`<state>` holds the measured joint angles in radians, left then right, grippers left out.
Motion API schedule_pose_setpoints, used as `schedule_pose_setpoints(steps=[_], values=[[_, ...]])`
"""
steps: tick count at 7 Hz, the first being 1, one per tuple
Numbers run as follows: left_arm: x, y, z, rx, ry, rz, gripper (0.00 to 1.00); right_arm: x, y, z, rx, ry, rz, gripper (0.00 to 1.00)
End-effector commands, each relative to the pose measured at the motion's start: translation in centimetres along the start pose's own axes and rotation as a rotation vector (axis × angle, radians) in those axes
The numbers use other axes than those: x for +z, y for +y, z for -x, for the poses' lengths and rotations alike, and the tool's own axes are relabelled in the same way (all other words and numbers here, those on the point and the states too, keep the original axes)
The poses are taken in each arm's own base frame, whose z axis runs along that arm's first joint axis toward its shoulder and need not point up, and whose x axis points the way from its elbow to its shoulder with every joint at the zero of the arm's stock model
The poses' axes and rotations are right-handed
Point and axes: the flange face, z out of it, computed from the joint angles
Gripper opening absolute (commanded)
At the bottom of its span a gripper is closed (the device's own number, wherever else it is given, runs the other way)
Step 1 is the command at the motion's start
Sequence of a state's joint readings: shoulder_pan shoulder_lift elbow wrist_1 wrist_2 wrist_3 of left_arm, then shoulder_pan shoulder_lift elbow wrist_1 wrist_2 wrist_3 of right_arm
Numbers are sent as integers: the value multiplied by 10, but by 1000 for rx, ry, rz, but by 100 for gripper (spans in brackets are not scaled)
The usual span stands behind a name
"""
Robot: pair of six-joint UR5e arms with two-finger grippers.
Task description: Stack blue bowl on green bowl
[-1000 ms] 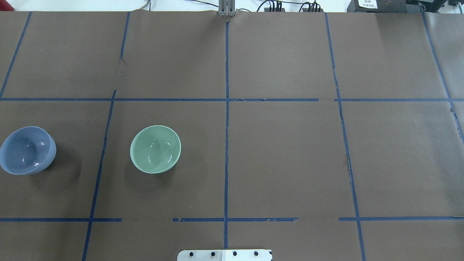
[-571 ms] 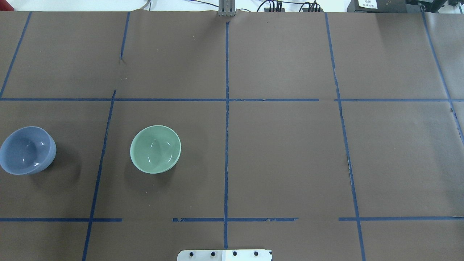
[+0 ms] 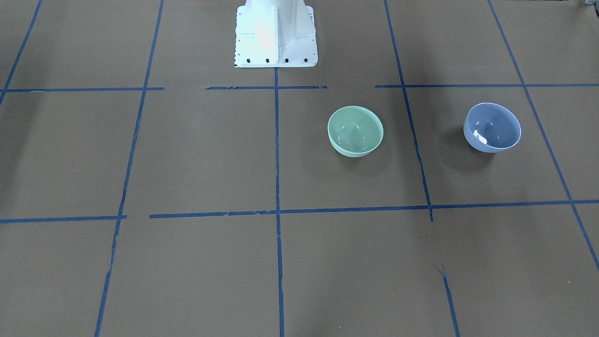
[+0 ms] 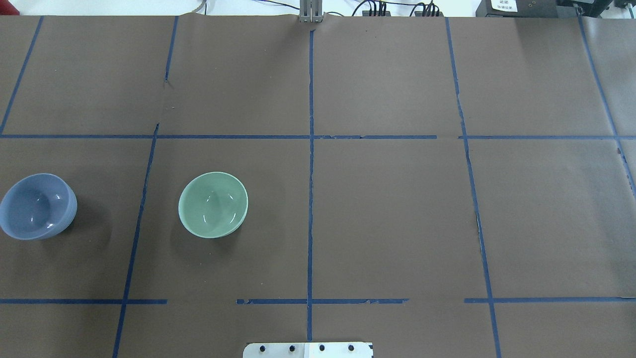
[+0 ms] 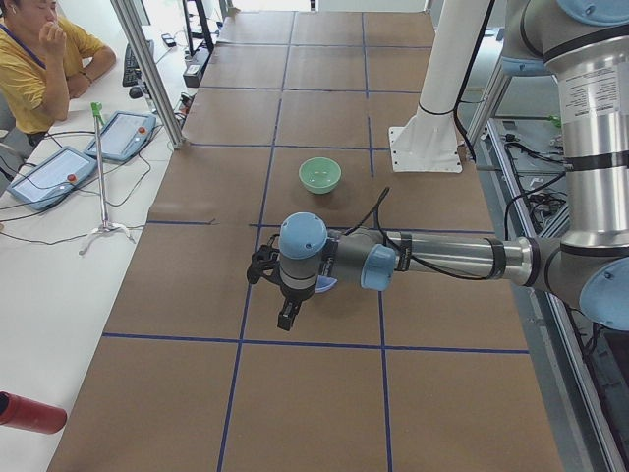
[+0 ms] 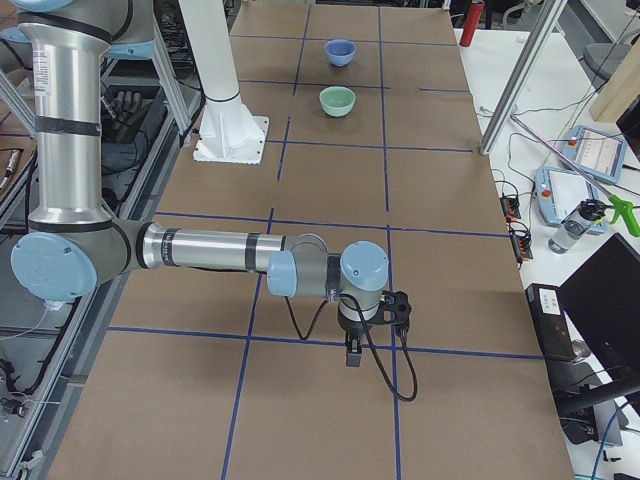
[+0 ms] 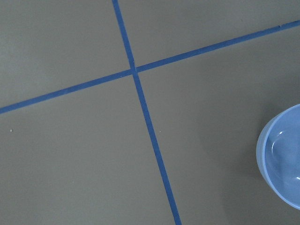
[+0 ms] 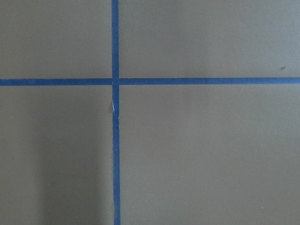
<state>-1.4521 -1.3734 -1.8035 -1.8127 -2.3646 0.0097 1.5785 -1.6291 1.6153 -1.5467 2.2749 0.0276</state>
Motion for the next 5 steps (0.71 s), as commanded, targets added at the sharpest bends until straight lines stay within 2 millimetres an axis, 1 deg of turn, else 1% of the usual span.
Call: schedule_pose_setpoints(steps=[1, 2, 3, 4, 5], values=[[56, 6, -36, -111, -30, -37, 100, 0, 0, 0, 0, 0, 0, 100], [80, 20, -36, -132, -34, -80, 100, 0, 0, 0, 0, 0, 0, 100], [100, 22, -57, -182, 3, -74, 100, 0, 0, 0, 0, 0, 0, 100], [113, 25, -73, -172, 13, -81, 100, 0, 0, 0, 0, 0, 0, 100], [123, 28, -92, -223, 45, -79, 100, 0, 0, 0, 0, 0, 0, 100]])
